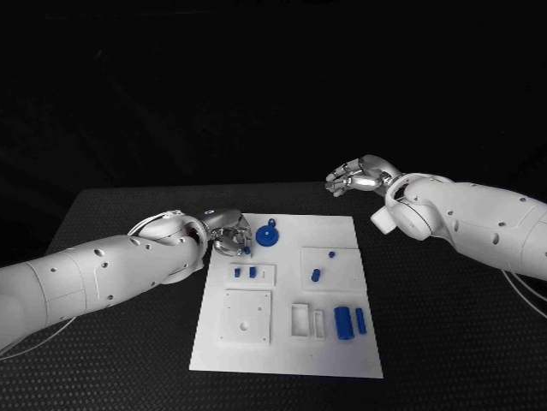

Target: Assemble the parts on the task board

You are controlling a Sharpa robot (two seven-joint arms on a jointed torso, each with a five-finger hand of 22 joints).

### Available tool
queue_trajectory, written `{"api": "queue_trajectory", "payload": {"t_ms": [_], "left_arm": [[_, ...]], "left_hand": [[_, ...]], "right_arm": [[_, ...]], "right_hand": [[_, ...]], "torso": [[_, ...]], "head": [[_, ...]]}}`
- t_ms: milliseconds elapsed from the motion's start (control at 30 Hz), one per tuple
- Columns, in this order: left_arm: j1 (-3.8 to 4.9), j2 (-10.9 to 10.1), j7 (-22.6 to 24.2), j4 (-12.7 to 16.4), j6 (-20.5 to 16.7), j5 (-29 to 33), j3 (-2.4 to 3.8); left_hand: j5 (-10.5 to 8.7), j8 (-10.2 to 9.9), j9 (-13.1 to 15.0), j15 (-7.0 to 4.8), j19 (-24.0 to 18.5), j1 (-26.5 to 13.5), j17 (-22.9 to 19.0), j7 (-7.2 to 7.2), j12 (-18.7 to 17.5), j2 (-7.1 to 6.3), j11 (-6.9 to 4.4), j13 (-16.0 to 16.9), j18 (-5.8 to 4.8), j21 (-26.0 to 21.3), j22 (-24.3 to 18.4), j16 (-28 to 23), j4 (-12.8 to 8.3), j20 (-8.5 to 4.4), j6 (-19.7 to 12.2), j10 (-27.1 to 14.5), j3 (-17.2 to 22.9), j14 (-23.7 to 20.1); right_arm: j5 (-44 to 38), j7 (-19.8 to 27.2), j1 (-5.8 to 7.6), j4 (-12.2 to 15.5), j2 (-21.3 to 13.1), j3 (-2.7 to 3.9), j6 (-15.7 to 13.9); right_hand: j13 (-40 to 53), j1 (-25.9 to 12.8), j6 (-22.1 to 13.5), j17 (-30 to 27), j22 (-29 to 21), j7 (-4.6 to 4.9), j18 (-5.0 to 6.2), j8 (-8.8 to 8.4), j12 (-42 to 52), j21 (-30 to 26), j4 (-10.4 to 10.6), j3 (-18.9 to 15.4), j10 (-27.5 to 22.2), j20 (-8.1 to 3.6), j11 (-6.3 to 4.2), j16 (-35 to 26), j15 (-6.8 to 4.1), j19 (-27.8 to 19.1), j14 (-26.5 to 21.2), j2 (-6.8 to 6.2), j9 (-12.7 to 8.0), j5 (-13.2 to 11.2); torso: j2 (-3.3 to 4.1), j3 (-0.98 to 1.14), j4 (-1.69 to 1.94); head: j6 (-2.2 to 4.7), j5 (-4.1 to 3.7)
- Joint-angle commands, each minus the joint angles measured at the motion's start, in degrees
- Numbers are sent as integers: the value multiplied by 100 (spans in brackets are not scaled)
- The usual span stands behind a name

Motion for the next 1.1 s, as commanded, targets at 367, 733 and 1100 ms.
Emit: {"api": "queue_trajectory", "payload": {"t_ms": [367, 733, 1100], "left_arm": [[-4, 73, -3, -40, 128, -27, -21], [-5, 60, -43, -60, 166, -28, -26], [-7, 116, -35, -97, 210, -29, -28]], "left_hand": [[18, 15, 3, -21, -12, -10, -9, -5, -11, 53, -6, 11, 81, -30, 8, 14, 27, -220, 51, 39, -3, 22], [19, 12, 3, -21, -16, -9, -11, -4, -19, 57, -5, 11, 79, -33, 11, 13, 25, -222, 48, 39, -2, 20], [20, 10, 3, -21, -17, -7, -13, -4, -26, 63, -5, 12, 77, -34, 14, 14, 24, -224, 47, 41, 0, 19]], "right_arm": [[-17, 40, -1, 7, 11, 2, 63], [-17, 41, -1, 2, 16, 2, 64], [-17, 42, -2, 0, 28, 2, 66]], "right_hand": [[-9, -49, -30, -8, 10, 112, 112, 38, -19, -43, -12, -30, -14, 6, 18, -34, 0, -14, -43, 1, -7, 16], [-9, -48, -30, -8, 14, 112, 112, 40, -19, -47, -13, -30, -14, 6, 18, -34, 0, -14, -43, 2, -9, 16], [-9, -48, -30, -9, 18, 112, 113, 41, -19, -51, -12, -30, -14, 6, 18, -34, -1, -12, -43, 3, -10, 16]], "torso": [[1, -1, -2], [0, -5, -2], [3, -5, -2]], "head": [[-2, -4], [-12, -4], [-18, -13]]}}
